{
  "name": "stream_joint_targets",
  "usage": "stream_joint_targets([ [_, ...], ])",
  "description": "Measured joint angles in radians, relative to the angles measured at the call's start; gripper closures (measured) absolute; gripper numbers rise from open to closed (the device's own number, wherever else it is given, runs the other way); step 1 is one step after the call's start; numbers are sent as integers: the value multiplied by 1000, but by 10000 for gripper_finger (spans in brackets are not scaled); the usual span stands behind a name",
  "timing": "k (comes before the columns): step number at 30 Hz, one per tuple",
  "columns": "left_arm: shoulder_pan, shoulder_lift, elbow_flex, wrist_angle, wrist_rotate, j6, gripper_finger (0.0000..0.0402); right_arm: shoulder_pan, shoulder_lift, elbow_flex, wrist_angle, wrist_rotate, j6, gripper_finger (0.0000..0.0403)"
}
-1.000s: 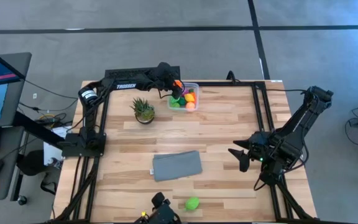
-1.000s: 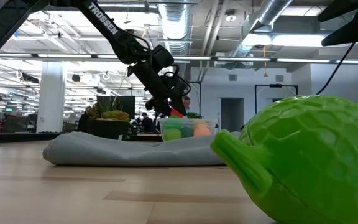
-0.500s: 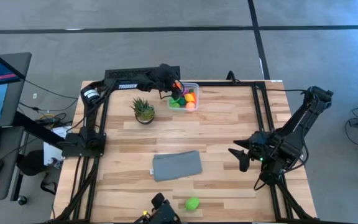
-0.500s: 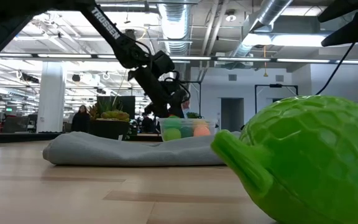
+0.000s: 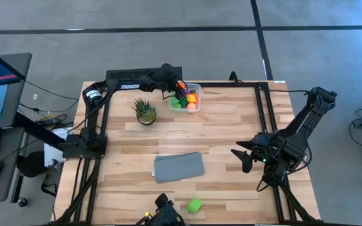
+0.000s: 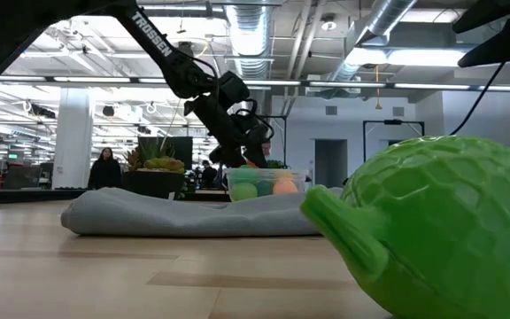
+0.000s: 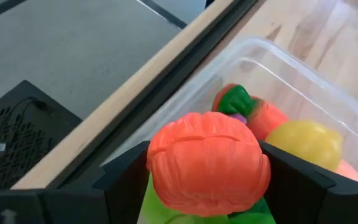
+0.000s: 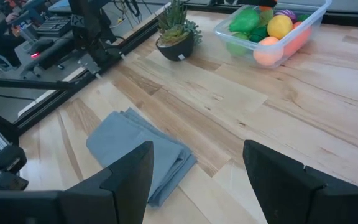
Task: Pick and placing Produce into tupperware
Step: Put the tangerine into the bin, then put the melon into the bin
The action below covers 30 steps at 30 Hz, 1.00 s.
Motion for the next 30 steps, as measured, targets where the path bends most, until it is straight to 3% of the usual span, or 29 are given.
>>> stream_joint_targets([
  [13, -2, 0, 0, -41, 1, -7, 43, 0, 0, 0, -13, 0, 0, 131],
  [21, -4, -1, 6, -38, 19, -28, 41, 1, 0, 0, -7, -21, 1, 131],
  [30, -11, -2, 100, -88, 27, -40, 41, 1, 0, 0, -10, -27, 0, 131],
])
